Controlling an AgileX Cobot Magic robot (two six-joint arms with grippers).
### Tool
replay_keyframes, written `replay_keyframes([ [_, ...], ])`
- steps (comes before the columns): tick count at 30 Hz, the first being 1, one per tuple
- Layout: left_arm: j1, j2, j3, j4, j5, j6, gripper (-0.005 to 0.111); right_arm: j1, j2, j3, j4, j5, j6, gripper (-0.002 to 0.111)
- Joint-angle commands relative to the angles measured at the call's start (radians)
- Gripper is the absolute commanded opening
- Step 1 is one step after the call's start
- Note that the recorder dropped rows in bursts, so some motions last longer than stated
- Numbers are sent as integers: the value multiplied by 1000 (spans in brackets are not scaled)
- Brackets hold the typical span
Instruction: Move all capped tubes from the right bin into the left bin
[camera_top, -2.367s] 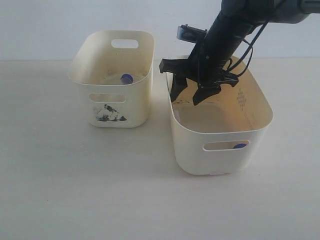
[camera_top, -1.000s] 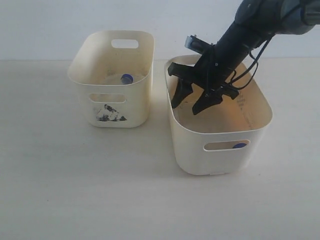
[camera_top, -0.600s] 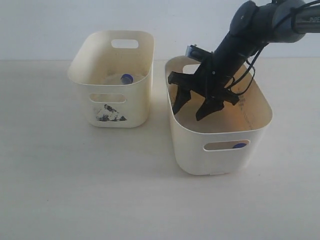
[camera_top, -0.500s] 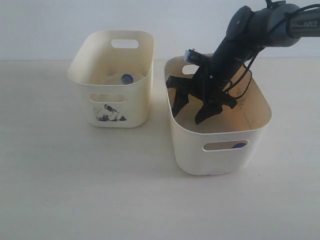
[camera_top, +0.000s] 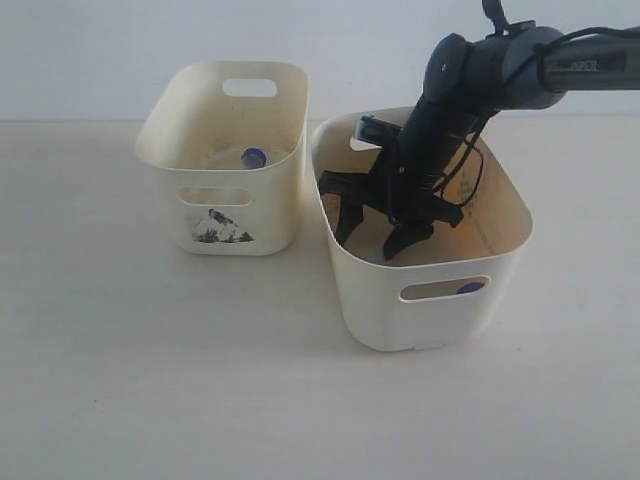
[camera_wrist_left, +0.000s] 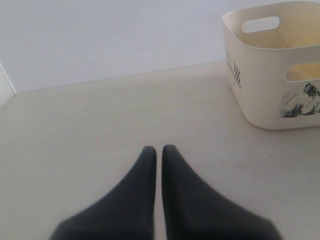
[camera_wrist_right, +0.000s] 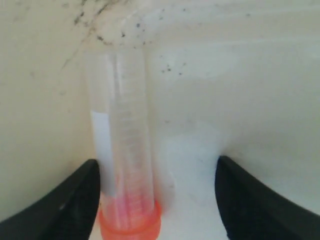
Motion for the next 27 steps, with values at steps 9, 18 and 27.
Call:
replay_keyframes([
  [9,1,-2,-4,-1,-15,-12,4,8,32,10,-287,-13,196,40],
  [18,1,-2,-4,-1,-15,-12,4,8,32,10,-324,14,198,41],
  [27,1,-2,-4,-1,-15,-12,4,8,32,10,-324,12,190,40],
])
